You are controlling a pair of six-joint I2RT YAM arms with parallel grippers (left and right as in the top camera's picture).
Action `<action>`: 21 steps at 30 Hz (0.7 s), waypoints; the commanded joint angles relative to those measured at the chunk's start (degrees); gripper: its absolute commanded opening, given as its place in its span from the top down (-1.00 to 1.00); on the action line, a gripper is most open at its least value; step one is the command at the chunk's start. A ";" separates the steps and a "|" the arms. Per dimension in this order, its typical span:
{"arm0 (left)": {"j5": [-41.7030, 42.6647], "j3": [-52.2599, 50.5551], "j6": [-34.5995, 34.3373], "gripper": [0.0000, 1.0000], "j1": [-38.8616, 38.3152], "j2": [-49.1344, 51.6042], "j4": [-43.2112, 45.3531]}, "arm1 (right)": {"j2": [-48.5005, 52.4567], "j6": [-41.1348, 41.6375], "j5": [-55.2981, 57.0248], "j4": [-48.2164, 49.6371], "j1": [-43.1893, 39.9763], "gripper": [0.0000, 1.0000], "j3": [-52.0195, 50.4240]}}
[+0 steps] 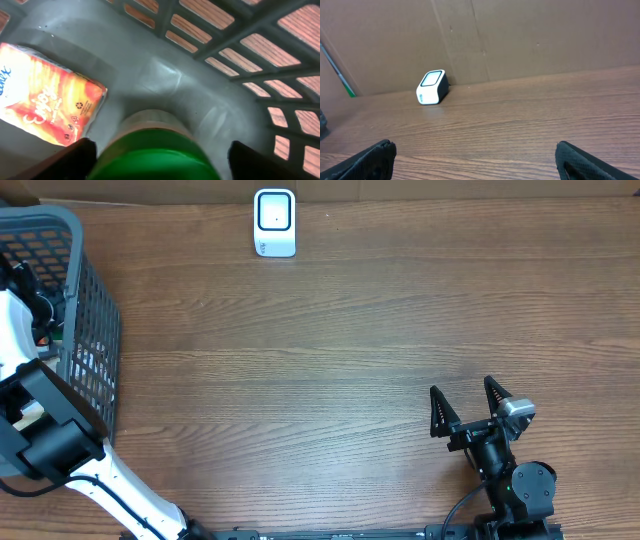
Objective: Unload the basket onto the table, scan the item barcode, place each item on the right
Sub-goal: 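Grasp the green-capped bottle with the left gripper and lift it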
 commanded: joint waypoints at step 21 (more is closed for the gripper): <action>1.31 10.21 -4.17 -0.14 -0.55 0.39 -10.73 | -0.66 -0.04 0.09 0.26 -0.42 -1.00 -0.59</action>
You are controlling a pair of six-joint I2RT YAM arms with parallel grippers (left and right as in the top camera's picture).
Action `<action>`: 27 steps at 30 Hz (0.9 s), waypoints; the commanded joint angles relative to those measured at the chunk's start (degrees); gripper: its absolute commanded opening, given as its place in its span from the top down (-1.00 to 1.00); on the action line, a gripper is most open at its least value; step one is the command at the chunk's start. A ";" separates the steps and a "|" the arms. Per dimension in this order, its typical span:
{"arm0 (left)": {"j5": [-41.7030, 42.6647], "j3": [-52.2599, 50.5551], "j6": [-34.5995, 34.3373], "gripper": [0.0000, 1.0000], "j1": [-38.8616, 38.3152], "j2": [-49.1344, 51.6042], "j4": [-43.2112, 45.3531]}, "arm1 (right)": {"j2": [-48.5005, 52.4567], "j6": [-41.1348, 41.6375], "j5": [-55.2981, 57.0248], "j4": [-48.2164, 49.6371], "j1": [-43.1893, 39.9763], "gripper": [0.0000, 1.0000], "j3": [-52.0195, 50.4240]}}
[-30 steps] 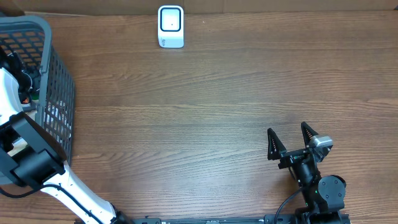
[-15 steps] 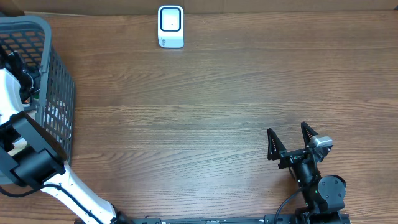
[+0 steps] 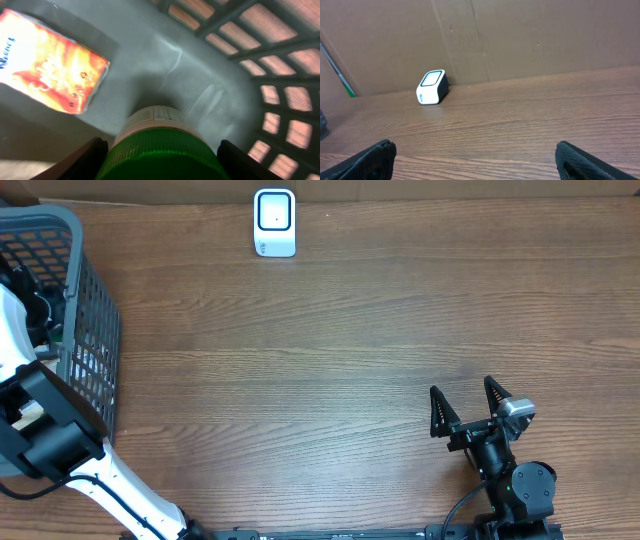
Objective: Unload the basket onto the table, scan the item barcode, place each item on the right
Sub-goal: 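Grasp the green-capped bottle with the left gripper and lift it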
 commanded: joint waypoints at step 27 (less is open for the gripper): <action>8.26 35.58 -6.99 -0.07 -0.74 -7.61 -21.55 | -0.66 -0.04 0.07 0.28 -0.44 -1.00 -0.59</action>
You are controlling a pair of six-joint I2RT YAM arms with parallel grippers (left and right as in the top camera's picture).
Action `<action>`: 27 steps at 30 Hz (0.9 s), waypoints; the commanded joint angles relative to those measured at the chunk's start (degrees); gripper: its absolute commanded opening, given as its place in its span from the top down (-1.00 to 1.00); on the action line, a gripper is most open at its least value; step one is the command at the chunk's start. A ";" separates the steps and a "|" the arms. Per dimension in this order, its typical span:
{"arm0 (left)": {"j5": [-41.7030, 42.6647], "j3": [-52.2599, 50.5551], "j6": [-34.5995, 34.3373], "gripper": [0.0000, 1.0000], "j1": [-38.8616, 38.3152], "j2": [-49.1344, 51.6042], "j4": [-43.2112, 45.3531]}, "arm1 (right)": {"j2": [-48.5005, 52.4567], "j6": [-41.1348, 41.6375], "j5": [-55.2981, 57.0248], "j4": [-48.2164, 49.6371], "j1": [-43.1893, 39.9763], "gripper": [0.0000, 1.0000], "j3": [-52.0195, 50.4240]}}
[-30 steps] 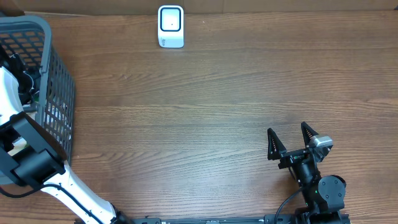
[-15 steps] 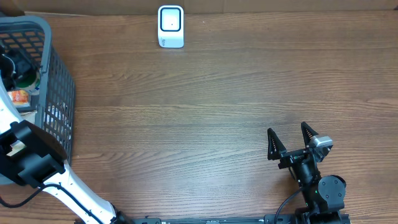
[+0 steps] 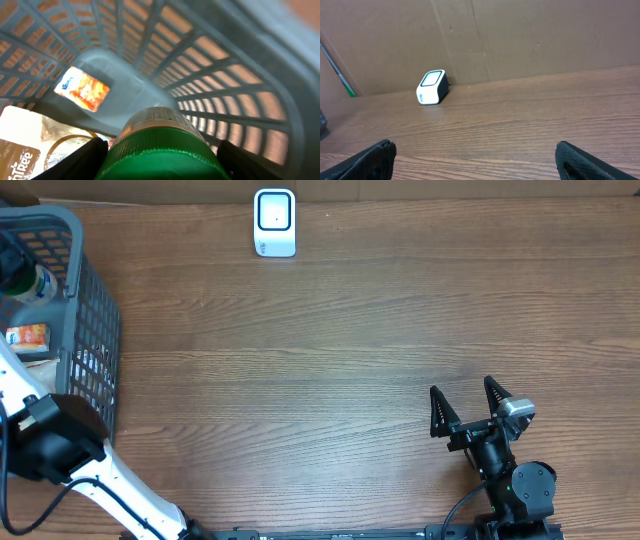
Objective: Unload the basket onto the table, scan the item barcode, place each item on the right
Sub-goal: 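Grasp the green-capped bottle with the left gripper and lift it, then carry the bottle to the table and set it down near the scanner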
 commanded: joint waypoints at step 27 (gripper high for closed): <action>3.02 2.64 0.76 -0.11 -24.39 -22.05 -18.14 | -0.66 -0.07 0.07 0.26 -0.44 -1.00 -0.59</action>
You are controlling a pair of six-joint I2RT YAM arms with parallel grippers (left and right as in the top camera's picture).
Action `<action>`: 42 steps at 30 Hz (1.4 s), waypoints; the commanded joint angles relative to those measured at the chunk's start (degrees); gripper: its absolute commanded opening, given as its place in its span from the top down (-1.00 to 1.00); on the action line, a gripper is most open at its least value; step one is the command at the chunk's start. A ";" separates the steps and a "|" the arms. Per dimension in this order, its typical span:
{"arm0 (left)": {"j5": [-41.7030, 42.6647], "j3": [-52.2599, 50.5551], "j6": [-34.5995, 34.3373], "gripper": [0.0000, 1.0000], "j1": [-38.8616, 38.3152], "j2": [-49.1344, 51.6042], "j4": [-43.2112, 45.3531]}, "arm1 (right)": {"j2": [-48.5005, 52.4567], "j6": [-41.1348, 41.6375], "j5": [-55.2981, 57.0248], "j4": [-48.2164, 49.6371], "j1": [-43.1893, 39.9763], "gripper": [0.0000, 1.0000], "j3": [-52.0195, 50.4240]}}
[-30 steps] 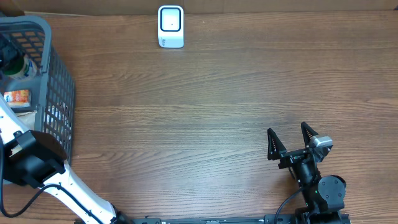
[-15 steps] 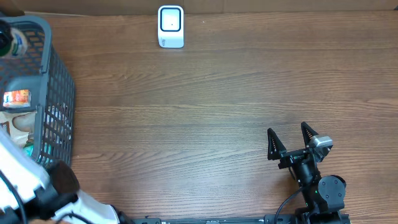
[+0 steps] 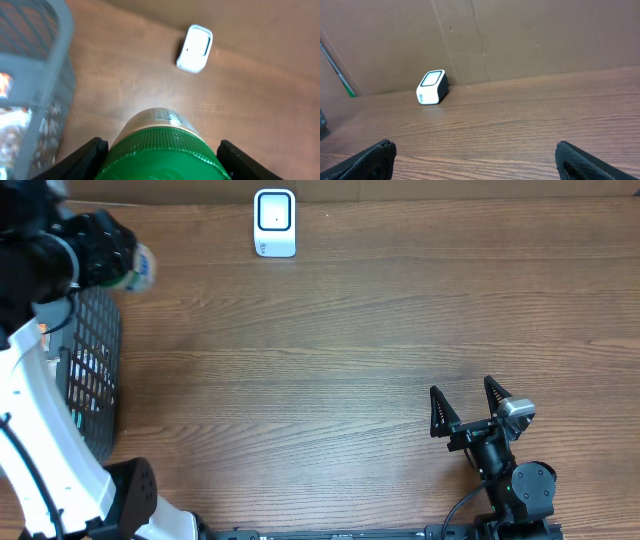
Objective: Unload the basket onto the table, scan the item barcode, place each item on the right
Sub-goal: 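Carry the bottle to the table and set it down near the scanner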
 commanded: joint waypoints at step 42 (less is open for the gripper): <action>-13.99 -68.17 -12.35 -0.15 -30.49 4.76 48.30 | -0.66 -0.07 0.09 0.28 -0.44 -0.99 -0.59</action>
